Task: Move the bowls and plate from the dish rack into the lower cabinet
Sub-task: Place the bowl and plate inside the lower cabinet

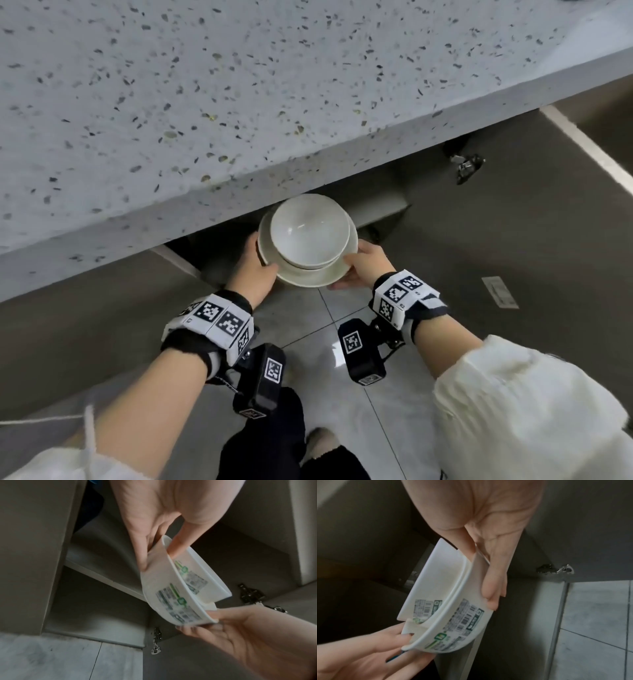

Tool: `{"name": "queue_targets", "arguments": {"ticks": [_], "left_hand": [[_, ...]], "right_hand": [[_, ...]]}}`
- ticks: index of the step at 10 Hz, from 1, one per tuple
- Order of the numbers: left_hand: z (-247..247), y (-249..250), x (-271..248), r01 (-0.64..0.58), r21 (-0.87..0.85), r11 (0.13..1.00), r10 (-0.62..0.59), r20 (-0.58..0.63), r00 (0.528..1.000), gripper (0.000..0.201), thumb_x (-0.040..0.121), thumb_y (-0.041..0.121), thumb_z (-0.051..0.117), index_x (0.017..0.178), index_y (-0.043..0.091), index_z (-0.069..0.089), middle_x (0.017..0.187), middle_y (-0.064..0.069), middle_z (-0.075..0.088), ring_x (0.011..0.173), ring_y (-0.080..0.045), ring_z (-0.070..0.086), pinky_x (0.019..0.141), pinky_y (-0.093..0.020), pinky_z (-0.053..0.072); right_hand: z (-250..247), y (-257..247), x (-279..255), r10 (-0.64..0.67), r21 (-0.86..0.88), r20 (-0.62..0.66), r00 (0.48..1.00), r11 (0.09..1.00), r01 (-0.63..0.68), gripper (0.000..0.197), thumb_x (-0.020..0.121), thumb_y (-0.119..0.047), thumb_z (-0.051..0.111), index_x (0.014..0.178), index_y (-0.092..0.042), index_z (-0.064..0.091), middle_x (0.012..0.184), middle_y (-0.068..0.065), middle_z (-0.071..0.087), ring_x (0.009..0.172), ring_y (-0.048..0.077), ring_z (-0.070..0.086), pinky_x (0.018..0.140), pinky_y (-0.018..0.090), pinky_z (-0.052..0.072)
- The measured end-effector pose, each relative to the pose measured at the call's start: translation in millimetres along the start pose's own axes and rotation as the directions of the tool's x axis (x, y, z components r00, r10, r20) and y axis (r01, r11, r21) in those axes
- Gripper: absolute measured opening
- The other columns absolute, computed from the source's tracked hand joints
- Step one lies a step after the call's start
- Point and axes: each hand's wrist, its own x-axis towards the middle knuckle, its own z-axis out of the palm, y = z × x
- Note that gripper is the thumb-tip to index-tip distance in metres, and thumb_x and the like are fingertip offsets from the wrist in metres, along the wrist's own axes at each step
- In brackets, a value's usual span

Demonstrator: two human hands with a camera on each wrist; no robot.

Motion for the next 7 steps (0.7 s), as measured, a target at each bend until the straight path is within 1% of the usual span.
{"name": "queue_targets", "arguments": {"ticks": [1, 2, 3, 4, 5, 6, 7], "left_hand": [[-1.0, -12.6, 12.3, -0.017, -0.087, 0.996, 0.013, -0.043, 0.999, 0.074, 0.087, -0.005, 0.045, 0.148, 0.023, 0.016, 0.150, -0.008, 0.034, 0.137, -0.027, 0.035, 0.113, -0.049, 0.032], [-1.7, -22.5, 24.2, 0.016, -0.103, 0.995, -0.024, -0.078, 0.997, 0.077, 0.087, -0.001, 0.044, 0.149, 0.031, 0.011, 0.149, -0.004, 0.036, 0.134, -0.030, 0.039, 0.109, -0.052, 0.036], [-2.0, -25.7, 34.3, 0.046, -0.096, 0.994, -0.059, -0.145, 0.988, 0.076, 0.086, 0.003, 0.042, 0.149, 0.031, 0.011, 0.142, -0.010, 0.046, 0.127, -0.034, 0.047, 0.105, -0.052, 0.040], [-1.2, -27.3, 41.7, 0.064, -0.091, 0.994, -0.078, -0.165, 0.983, 0.078, 0.085, 0.003, 0.041, 0.150, 0.030, 0.006, 0.138, -0.012, 0.051, 0.123, -0.035, 0.051, 0.104, -0.051, 0.042], [0.9, -27.0, 44.9, 0.095, -0.094, 0.991, -0.110, -0.169, 0.979, 0.079, 0.087, 0.005, 0.042, 0.150, 0.029, 0.001, 0.137, -0.014, 0.051, 0.121, -0.036, 0.052, 0.103, -0.050, 0.043], [4.0, -14.1, 38.0, 0.137, -0.037, 0.990, -0.142, -0.205, 0.968, 0.078, 0.090, 0.005, 0.041, 0.151, 0.021, -0.005, 0.139, -0.015, 0.051, 0.124, -0.034, 0.050, 0.106, -0.043, 0.040], [7.7, -16.5, 42.8, 0.151, 0.000, 0.988, -0.147, -0.233, 0.961, 0.073, 0.093, 0.007, 0.038, 0.151, 0.017, -0.004, 0.136, -0.012, 0.055, 0.127, -0.028, 0.048, 0.105, -0.032, 0.034]], "right_hand": [[20.1, -4.1, 23.9, -0.012, -0.031, 0.017, 1.000, 0.999, 0.013, 0.042, 0.080, 0.006, 0.043, 0.120, -0.004, 0.053, 0.106, 0.022, 0.062, 0.096, 0.052, 0.064, 0.082, 0.056, 0.054], [34.6, -7.6, 43.0, -0.023, -0.064, 0.015, 1.000, 0.998, 0.023, 0.044, 0.080, 0.007, 0.042, 0.119, -0.006, 0.054, 0.109, 0.026, 0.062, 0.093, 0.052, 0.065, 0.078, 0.055, 0.055], [43.4, -12.3, 56.0, -0.029, -0.138, 0.021, 0.999, 0.990, 0.031, 0.043, 0.080, 0.006, 0.044, 0.121, -0.003, 0.051, 0.110, 0.029, 0.064, 0.090, 0.050, 0.067, 0.079, 0.053, 0.056], [49.7, -22.4, 61.7, -0.050, -0.229, 0.060, 0.997, 0.971, 0.062, 0.041, 0.088, 0.003, 0.043, 0.129, 0.002, 0.046, 0.116, 0.032, 0.061, 0.077, 0.039, 0.064, 0.083, 0.044, 0.056], [54.6, -32.0, 67.6, -0.097, -0.271, 0.085, 0.992, 0.956, 0.116, 0.038, 0.093, -0.003, 0.040, 0.129, 0.007, 0.046, 0.126, 0.031, 0.057, 0.096, 0.040, 0.066, 0.081, 0.041, 0.055], [58.4, -35.5, 71.6, -0.131, -0.225, 0.059, 0.990, 0.964, 0.141, 0.038, 0.094, -0.009, 0.042, 0.130, 0.004, 0.046, 0.127, 0.030, 0.057, 0.110, 0.042, 0.061, 0.084, 0.044, 0.055], [57.3, -34.4, 74.4, -0.091, 0.014, 0.054, 0.994, 0.996, 0.090, 0.041, 0.093, -0.006, 0.046, 0.132, 0.004, 0.042, 0.122, 0.030, 0.056, 0.097, 0.040, 0.062, 0.079, 0.042, 0.055]]}}
